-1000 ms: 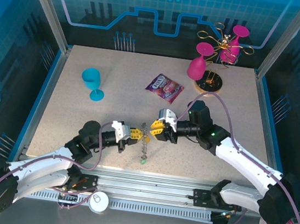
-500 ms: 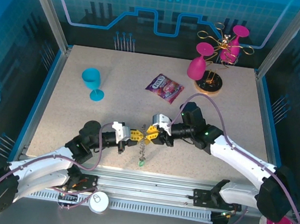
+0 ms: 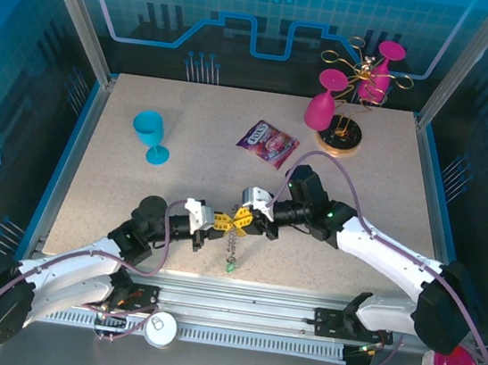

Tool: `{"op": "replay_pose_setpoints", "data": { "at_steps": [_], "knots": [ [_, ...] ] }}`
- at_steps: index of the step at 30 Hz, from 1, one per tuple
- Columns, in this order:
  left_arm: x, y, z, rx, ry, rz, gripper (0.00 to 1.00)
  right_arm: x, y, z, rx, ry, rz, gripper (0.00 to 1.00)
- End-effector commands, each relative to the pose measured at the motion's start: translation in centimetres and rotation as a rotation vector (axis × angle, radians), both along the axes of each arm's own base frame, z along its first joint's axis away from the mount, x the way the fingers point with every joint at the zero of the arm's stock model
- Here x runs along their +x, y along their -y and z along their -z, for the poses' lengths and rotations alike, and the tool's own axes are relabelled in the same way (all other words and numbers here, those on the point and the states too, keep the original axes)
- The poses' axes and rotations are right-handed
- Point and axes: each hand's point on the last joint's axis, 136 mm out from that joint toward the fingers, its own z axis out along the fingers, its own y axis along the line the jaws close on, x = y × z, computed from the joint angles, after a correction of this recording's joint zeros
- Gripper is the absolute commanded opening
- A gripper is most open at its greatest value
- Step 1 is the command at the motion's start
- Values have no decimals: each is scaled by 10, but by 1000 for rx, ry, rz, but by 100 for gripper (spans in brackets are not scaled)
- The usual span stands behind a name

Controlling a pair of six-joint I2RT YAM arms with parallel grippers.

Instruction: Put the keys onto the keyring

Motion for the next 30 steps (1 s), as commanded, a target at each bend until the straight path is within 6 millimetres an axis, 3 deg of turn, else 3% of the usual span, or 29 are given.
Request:
{"op": "replay_pose_setpoints", "data": {
  "at_steps": [1, 3, 4, 8, 9, 18, 24, 30],
  "knots": [
    [-6, 5, -39, -90, 103, 51, 0, -2, -6, 1, -14, 13, -26, 11],
    [-6, 5, -40, -93, 107, 47, 0, -4, -3, 9, -44, 1, -30, 3],
    [-4, 4, -40, -94, 107, 39, 0, -1, -5, -1, -40, 19, -32, 0],
    [7, -1, -35, -86, 78, -41, 0, 0, 1, 0, -92, 37, -20, 0],
    [10, -3, -34, -76, 67, -62, 7, 1, 2, 0, -100, 43, -14, 0],
    [17, -9, -14, 37, -25, -117, 23, 8, 6, -4, -157, 65, 21, 0],
    [18, -14, 1, 106, -85, -152, 27, 10, 6, -4, -182, 75, 34, 0],
    [19, -16, 3, 138, -92, -162, 29, 10, 6, -4, -214, 92, 32, 0]
  ]
}}
